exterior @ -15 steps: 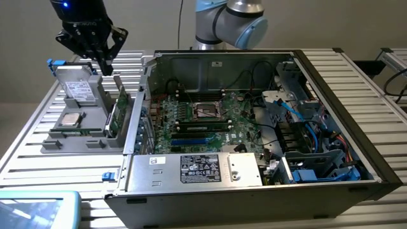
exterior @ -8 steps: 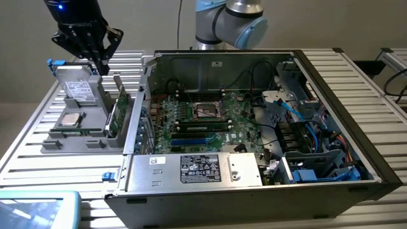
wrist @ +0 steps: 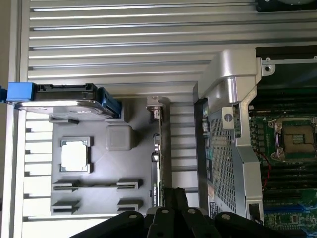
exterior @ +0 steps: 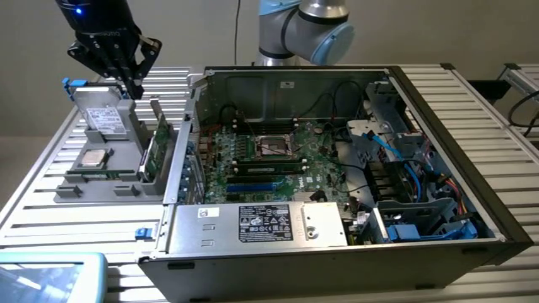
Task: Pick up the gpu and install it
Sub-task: 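Pick up the gpu and move the gpu toward the slot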
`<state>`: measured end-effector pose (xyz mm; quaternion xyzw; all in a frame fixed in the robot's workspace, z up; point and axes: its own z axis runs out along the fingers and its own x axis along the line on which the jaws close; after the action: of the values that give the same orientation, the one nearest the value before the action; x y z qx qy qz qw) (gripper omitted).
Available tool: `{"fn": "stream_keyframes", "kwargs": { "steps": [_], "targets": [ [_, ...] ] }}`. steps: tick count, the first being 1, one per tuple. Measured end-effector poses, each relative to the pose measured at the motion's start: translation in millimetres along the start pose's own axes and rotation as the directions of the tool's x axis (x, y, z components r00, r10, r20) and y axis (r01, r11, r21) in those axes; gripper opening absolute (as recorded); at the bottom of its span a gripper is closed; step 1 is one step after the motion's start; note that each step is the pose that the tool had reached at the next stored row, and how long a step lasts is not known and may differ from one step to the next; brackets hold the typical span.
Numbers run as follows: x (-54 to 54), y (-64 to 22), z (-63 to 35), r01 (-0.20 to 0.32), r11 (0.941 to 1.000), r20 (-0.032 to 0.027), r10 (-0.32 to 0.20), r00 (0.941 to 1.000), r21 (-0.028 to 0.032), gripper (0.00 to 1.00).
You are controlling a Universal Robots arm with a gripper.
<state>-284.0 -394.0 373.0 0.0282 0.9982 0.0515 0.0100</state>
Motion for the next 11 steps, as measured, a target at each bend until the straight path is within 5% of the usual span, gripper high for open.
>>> {"fn": "stream_keyframes", "kwargs": {
  "steps": [11],
  "targets": [
    [0.0, 0.0, 0.0, 0.000, 1.0000, -0.0001, 0.000, 1.0000, 0.0000, 0.13]
  ]
}}
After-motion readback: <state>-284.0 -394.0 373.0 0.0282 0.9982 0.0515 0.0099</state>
